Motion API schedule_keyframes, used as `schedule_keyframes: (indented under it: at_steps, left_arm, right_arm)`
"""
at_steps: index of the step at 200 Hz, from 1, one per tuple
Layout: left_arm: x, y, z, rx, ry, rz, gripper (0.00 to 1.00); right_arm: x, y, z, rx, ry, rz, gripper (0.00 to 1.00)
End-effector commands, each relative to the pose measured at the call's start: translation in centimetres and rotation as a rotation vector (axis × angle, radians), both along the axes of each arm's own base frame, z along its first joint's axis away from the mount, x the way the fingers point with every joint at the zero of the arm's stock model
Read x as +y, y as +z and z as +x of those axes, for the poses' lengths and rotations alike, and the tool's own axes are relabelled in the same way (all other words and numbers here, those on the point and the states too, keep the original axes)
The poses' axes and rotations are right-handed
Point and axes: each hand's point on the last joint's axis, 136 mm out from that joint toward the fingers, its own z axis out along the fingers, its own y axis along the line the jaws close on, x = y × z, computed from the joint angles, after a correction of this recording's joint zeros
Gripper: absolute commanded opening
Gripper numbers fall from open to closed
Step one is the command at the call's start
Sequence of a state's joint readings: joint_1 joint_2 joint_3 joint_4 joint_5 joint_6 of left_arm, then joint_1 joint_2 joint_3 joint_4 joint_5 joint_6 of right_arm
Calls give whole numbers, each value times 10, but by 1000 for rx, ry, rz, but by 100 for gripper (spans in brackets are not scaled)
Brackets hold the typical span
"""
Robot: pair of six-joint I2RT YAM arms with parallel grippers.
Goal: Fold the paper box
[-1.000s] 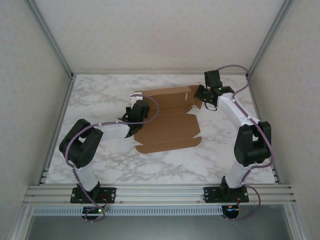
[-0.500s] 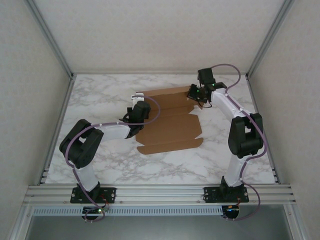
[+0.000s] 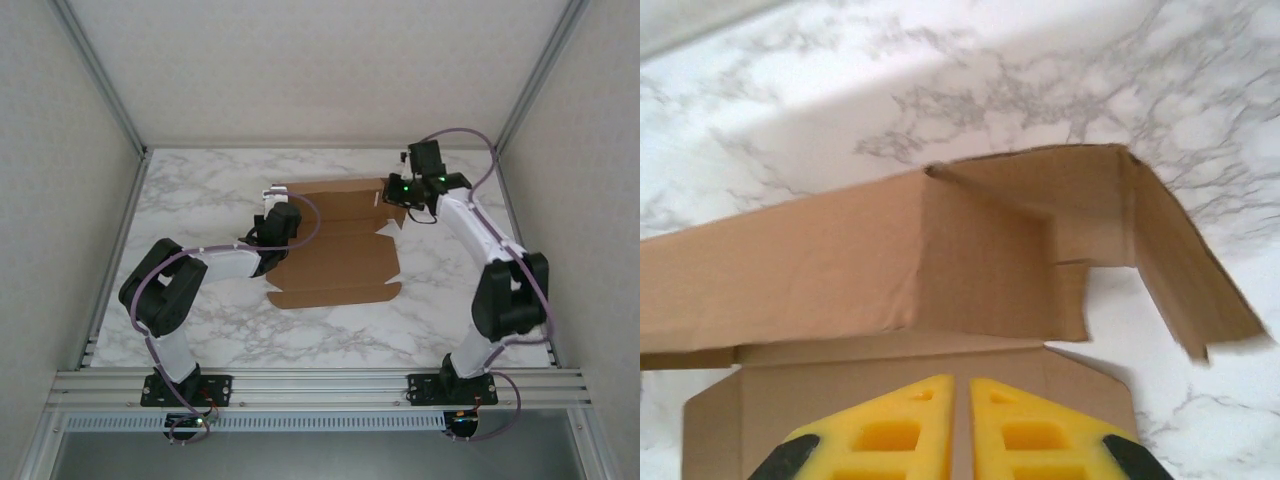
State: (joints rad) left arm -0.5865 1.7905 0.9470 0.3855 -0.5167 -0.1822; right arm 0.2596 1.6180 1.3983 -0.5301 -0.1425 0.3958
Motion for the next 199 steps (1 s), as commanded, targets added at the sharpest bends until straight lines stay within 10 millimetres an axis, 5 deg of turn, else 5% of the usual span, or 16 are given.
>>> schedule_keyframes:
  at_steps: [1,24,48,77,95,120,147,164,167,173,199]
  left_arm:
    - [-2,8,2,-24,-8,5,0]
    - [-2,11,1,-31,-17,8,0]
    - [-2,13,0,-33,-27,17,0]
    - [-1,14,0,-36,-33,15,0]
    - [-4,12,0,-29,-45,9,0]
    - [-7,13,-1,-30,-62,-5,0]
    - [-13,16,-1,-33,-106,-2,0]
    - [-17,16,-2,-34,-143,3,0]
    - [-16,17,-2,-36,-146,5,0]
    - [-15,17,-2,-38,-147,9,0]
    - [-3,24,6,-48,-161,-9,0]
  right_arm:
    - [-38,27,5,-98,-107,-12,9]
    - [-82,16,16,-110,-252,-182,9]
    - [-112,-27,28,-35,-304,-315,12]
    - [-104,-86,42,57,-140,-385,13]
    - [-110,-105,44,73,-87,-449,13]
    - [-97,-105,45,-47,23,-411,20]
    - [-86,-102,39,-111,60,-269,47]
    - [-89,-102,37,-137,49,-259,49]
    - [-88,-101,37,-144,50,-252,59]
    - [-87,-98,35,-160,55,-239,64]
    - [-89,-78,18,-327,26,-232,59]
